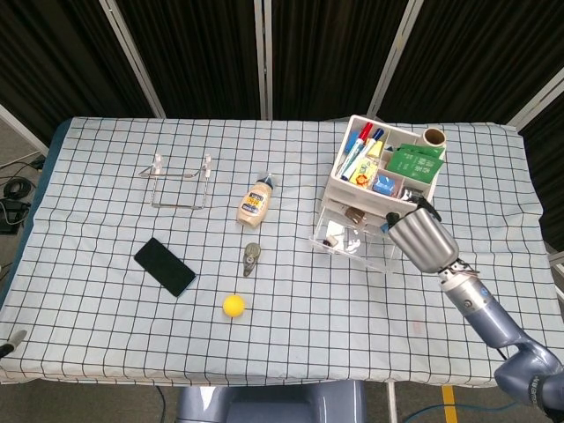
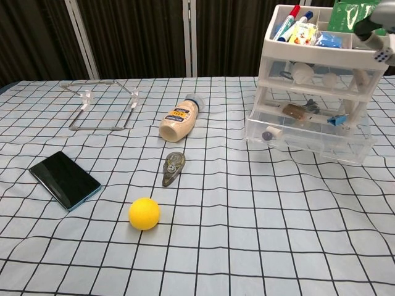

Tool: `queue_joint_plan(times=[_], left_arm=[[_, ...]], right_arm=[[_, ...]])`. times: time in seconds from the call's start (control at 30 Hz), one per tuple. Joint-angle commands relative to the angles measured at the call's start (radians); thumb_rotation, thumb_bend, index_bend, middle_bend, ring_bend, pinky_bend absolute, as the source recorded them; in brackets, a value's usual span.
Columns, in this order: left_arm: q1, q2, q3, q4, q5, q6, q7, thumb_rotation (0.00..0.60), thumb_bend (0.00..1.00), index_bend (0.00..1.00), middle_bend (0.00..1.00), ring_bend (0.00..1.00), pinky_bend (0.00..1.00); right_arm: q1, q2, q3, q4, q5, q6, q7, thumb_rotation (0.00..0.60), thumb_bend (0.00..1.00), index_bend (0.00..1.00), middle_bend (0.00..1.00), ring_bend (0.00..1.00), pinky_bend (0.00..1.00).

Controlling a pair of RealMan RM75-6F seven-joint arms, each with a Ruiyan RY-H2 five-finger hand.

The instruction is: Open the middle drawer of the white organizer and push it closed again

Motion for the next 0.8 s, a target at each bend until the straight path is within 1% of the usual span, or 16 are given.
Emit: queue_joint_plan(times=[0.03,0.17,0.3,0.47,0.63,0.8], left_arm=[[0.004,0.000,0.002,0.002,0.008,0.009,-0.005,0.600,0.10,0.00,0.00,0.00,0.00],[0.006,0.000,0.005,0.004,0.018,0.013,-0.008,0.600,0.10,0.00,0.00,0.00,0.00],[0.008,-0.002,0.009,0.004,0.032,0.021,-0.001,0.600,0.10,0.00,0.00,0.00,0.00],[0.008,-0.004,0.012,0.002,0.039,0.020,0.009,0.600,0.10,0.00,0.00,0.00,0.00],[0.007,-0.005,0.012,0.001,0.037,0.015,0.015,0.600,0.10,0.00,0.00,0.00,0.00],[0.004,-0.008,0.013,-0.001,0.036,0.005,0.023,0.600,0.10,0.00,0.00,0.00,0.00]], right_arm=[[-0.039,0.022,-0.004,-0.002,0.009,0.037,0.042,0.600,0.23,0.66,1.00,1.00,0.78],[-0.087,0.028,-0.012,0.022,0.015,0.082,0.125,0.600,0.23,0.66,1.00,1.00,0.78],[-0.131,0.016,-0.032,0.083,0.021,0.102,0.202,0.600,0.22,0.64,1.00,1.00,0.77],[-0.171,-0.022,-0.050,0.188,0.043,0.096,0.290,0.600,0.21,0.63,1.00,1.00,0.77],[-0.190,-0.052,-0.058,0.257,0.051,0.091,0.345,0.600,0.20,0.63,1.00,1.00,0.77],[-0.214,-0.102,-0.065,0.364,0.057,0.087,0.415,0.600,0.18,0.62,1.00,1.00,0.77]])
